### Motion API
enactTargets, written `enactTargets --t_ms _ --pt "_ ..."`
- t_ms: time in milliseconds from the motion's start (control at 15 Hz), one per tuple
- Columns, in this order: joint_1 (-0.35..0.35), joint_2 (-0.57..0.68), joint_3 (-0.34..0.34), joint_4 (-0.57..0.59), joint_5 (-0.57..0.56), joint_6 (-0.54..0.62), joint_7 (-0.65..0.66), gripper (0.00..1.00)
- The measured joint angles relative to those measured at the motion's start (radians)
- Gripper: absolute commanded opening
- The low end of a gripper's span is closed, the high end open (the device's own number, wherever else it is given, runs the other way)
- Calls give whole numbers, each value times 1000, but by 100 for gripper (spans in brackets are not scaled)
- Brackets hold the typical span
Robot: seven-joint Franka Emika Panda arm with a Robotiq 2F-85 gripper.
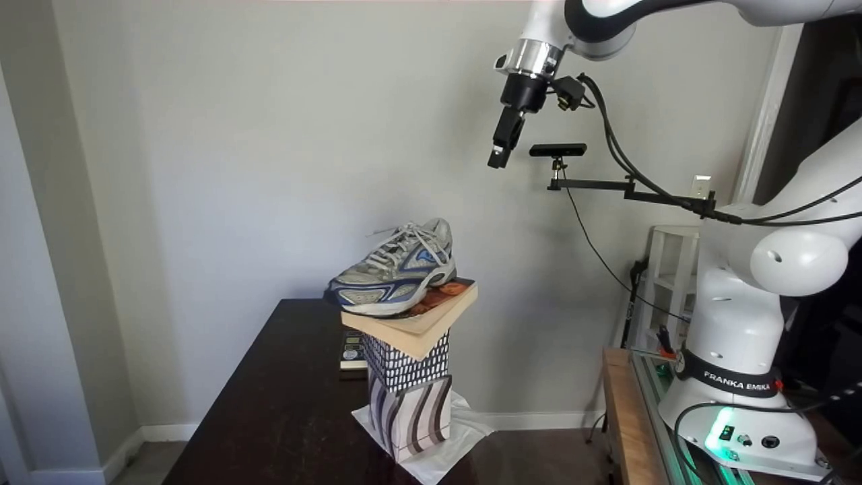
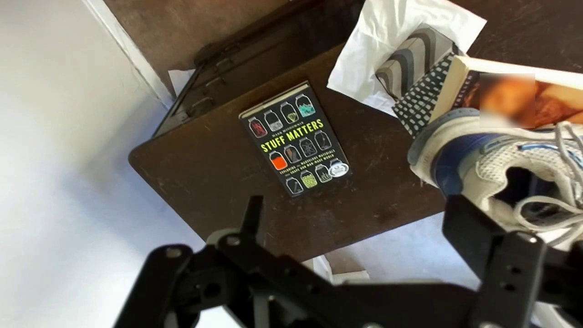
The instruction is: Scatter the objects in the stack, and then place the bottom box on the top one
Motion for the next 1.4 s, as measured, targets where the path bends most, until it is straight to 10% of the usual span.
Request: enactTargets --t_ms 1400 --pt "95 245 138 -2 103 210 167 100"
